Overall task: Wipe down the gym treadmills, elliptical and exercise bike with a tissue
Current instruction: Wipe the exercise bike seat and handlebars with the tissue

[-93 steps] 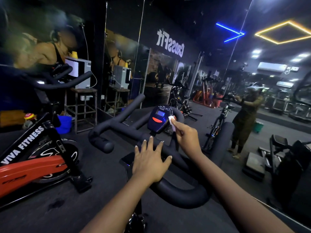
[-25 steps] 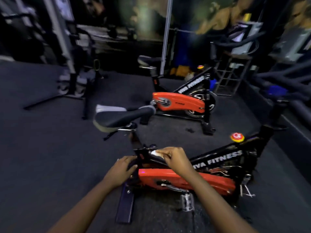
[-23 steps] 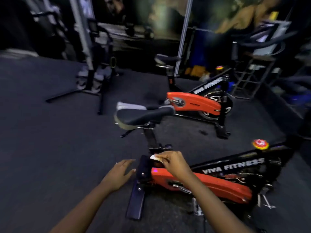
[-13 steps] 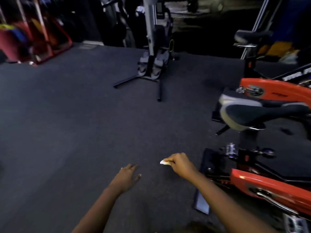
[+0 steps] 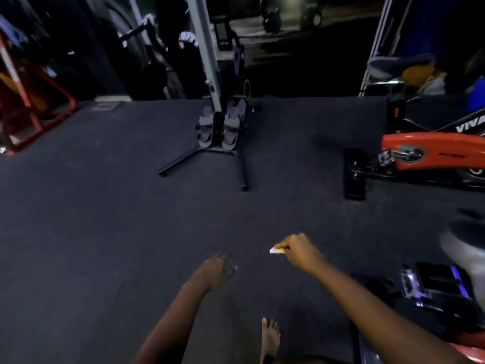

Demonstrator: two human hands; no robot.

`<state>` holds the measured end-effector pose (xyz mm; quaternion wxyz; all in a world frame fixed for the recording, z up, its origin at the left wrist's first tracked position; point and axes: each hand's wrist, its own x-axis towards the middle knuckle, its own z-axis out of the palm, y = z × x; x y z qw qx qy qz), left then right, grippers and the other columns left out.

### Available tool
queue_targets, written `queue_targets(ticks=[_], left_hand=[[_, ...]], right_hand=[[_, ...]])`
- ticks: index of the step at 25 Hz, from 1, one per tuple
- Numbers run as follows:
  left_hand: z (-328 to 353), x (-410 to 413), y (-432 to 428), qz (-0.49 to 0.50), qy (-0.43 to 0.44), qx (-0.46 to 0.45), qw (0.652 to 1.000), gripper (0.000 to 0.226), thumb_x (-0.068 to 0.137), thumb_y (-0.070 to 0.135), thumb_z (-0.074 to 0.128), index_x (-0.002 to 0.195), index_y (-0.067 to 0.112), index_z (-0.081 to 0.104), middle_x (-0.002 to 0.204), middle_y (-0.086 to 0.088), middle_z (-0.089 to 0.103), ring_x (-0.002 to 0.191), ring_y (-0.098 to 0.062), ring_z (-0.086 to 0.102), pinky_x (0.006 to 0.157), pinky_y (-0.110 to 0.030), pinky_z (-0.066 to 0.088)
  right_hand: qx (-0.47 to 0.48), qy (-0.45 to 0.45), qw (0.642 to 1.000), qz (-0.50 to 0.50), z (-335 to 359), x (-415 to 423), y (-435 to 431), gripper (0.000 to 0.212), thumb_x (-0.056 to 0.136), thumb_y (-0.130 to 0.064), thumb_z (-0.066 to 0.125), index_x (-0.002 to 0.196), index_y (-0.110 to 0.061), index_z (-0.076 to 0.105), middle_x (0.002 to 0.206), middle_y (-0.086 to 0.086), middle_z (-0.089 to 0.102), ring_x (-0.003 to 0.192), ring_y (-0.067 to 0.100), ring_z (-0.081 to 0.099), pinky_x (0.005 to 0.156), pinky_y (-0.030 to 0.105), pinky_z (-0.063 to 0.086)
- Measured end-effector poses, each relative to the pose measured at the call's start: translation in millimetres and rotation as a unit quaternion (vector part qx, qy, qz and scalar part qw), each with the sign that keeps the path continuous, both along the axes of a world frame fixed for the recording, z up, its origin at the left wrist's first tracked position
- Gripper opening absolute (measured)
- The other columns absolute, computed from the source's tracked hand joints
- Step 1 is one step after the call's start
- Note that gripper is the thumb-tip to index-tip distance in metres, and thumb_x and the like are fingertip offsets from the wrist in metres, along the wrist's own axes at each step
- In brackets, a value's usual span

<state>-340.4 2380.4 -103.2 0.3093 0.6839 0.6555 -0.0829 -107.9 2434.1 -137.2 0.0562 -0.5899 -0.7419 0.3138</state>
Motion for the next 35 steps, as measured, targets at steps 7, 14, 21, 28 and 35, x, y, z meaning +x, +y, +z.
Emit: queue_targets(ticks=[7,14,21,28,35], left_hand=[[43,70,251,-0.177,-0.034,0.053,0.982,0.056,0.1,0.042,0.038,0.149,0.014,0.028,0.153,-0.007,0.03,0.138,-0.022,0.031,0.112,-0.028,0.024],[58,249,453,-0.423,-0.037,0.078,0.902,0.057,0.1,0.04,0.041,0.15,0.018,0.025,0.152,-0.007,0.031,0.139,-0.022,0.03,0.115,-0.039,0.023],[93,468,552,-0.641,-0.099,0.1,0.755,0.055,0.098,0.038,0.046,0.147,0.018,0.032,0.149,-0.006,0.037,0.136,-0.022,0.036,0.112,-0.033,0.028],[126,677,521,-0.798,-0.165,0.116,0.568,0.055,0.097,0.037,0.048,0.147,0.018,0.033,0.149,-0.005,0.036,0.138,-0.02,0.034,0.114,-0.033,0.025],[188,863,451,-0.87,-0.237,0.134,0.411,0.053,0.099,0.038,0.045,0.147,0.023,0.031,0.148,0.0,0.036,0.136,-0.017,0.035,0.111,-0.032,0.028]], right_hand=[[0.017,-0.017,0.989,-0.143,52,58,176,0.033,0.091,-0.01,0.053,0.111,-0.032,0.068,0.116,0.005,0.066,0.108,0.025,0.061,0.093,0.032,0.049],[0.089,-0.048,0.925,-0.367,88,202,267,0.026,0.092,-0.033,0.058,0.117,-0.028,0.065,0.118,0.01,0.064,0.11,0.023,0.059,0.084,0.02,0.04],[0.124,-0.114,0.763,-0.624,115,318,275,0.037,0.092,-0.012,0.046,0.115,-0.032,0.066,0.11,0.005,0.068,0.1,0.025,0.062,0.074,0.024,0.043],[0.16,-0.14,0.587,-0.781,161,411,221,0.035,0.082,0.0,0.056,0.106,-0.02,0.072,0.098,0.013,0.071,0.093,0.029,0.065,0.066,0.019,0.034],[0.266,-0.201,0.41,-0.849,221,541,157,0.027,0.082,-0.001,0.062,0.103,-0.013,0.073,0.1,0.013,0.071,0.097,0.026,0.066,0.074,0.025,0.041]])
